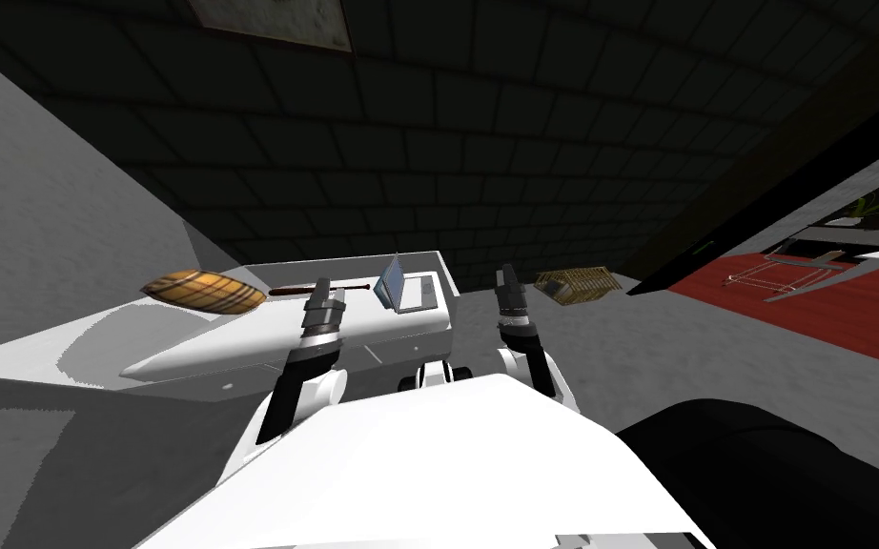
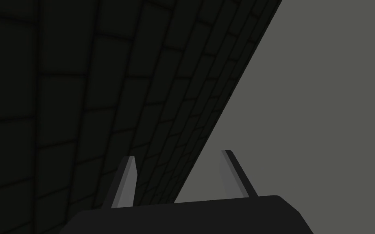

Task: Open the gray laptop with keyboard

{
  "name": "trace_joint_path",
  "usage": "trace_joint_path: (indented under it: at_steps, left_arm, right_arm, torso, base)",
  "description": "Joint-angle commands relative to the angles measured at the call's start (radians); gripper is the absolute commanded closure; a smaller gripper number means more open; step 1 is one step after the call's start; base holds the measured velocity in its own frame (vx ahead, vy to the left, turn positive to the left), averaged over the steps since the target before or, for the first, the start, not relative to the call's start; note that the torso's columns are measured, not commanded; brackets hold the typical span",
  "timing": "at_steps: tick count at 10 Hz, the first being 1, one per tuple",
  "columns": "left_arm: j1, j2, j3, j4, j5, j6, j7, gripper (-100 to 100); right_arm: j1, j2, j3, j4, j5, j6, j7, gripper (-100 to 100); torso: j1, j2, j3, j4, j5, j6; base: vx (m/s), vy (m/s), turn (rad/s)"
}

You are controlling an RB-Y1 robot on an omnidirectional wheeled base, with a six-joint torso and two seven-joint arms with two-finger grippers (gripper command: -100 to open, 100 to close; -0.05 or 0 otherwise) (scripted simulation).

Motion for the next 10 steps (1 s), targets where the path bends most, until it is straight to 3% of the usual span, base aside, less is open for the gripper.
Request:
trace_joint_path:
  at_steps: [1, 10]
  left_arm:
    - [-0.019, 0.009, 0.007, 0.042, -0.007, 0.042, 0.003, -100]
    - [-0.094, 0.051, 0.021, 0.185, -0.046, 0.24, 0.006, -100]
  right_arm:
    - [0.0, 0.0, 0.0, 0.0, 0.0, 0.0, 0.0, 0]
    - [0.0, 0.0, 0.0, 0.0, 0.0, 0.0, 0.0, 0]
  torso:
    - [0.0, 0.0, 0.0, 0.0, 0.0, 0.0]
    - [0.001, -0.001, -0.001, 0.0, 0.0, 0.0]
  base:
    - [0.032, 0.013, -0.085]
    - [0.045, 0.02, -0.099]
